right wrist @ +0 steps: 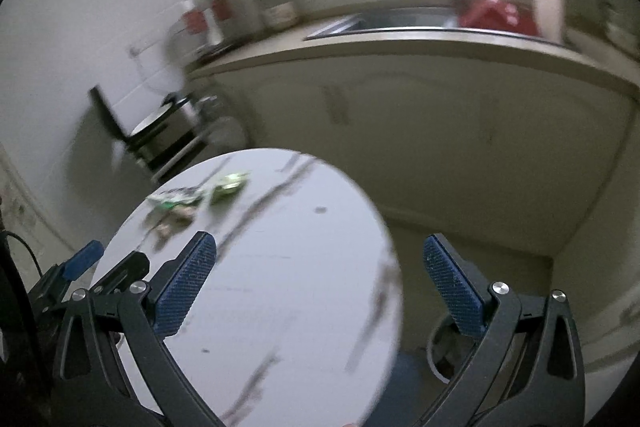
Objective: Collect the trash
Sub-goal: 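Return both tools from the bin to the table, then grasp the small ginger lump with the left gripper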
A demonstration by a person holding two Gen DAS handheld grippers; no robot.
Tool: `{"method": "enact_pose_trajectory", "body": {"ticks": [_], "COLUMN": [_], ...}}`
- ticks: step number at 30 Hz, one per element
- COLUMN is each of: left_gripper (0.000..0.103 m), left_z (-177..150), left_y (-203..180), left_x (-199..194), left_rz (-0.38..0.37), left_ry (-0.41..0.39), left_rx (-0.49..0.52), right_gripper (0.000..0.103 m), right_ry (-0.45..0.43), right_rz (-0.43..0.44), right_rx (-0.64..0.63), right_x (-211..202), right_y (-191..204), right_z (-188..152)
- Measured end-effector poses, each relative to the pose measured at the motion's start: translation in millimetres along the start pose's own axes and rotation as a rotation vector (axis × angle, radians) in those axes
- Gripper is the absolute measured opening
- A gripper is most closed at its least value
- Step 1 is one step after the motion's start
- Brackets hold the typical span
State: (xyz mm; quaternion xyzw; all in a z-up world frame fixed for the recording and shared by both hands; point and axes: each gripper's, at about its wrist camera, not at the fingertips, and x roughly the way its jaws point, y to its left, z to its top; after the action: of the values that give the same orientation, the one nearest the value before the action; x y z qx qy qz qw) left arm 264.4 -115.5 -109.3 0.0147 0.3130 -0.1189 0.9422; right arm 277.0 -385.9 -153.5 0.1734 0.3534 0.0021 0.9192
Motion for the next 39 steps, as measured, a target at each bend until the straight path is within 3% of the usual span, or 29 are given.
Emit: {"method": "enact_pose_trajectory", "body": {"ticks": [7,13,19,25,29,34,39], "left_gripper": [0.098,0.098,0.098,0.096,0.073,0.061,0.033], "left_z": [-15.8,-4.1,17.4,33.6,40.0,42.6,42.1], "left_y": [62.4,85.9,96.4,102.3,108.4,116.1,134.0], "left_x": [14.8,55.2,110.6,166.5,191.7,208.9,214.9], "left_rz": [0.087,0.108,0.102,0.084,0.071,0.027,-0.024], "left_ry": [0.032,0.102,0.173,0.229,0.254,0.246,0.239], "left_rx": [-0.079,-0.098,-0.109,-0.088,-0.089,-0.086,-0.122], "right_gripper": [0.103,0.103,0.103,0.103,0.103,0.103,0.103], "right_ry": [0.049,0.125,0.213,0.257,0.274,0.302,0.319], "right_rz": [0.068,0.104,0.138,0.171,0.183,0.194,0.201], "right_rx": [-0.135,-0.225,-0.268,-0.250,-0.239,-0.235,-0.249], "right_x": [41.4,96.3,153.3,181.6,193.2,209.1,220.0], "right_y": [69.7,113.4,137.9,138.1,137.5,141.5,154.1], "right_z": [3.3,8.1,7.8,9.5,13.6,12.1,8.9]}}
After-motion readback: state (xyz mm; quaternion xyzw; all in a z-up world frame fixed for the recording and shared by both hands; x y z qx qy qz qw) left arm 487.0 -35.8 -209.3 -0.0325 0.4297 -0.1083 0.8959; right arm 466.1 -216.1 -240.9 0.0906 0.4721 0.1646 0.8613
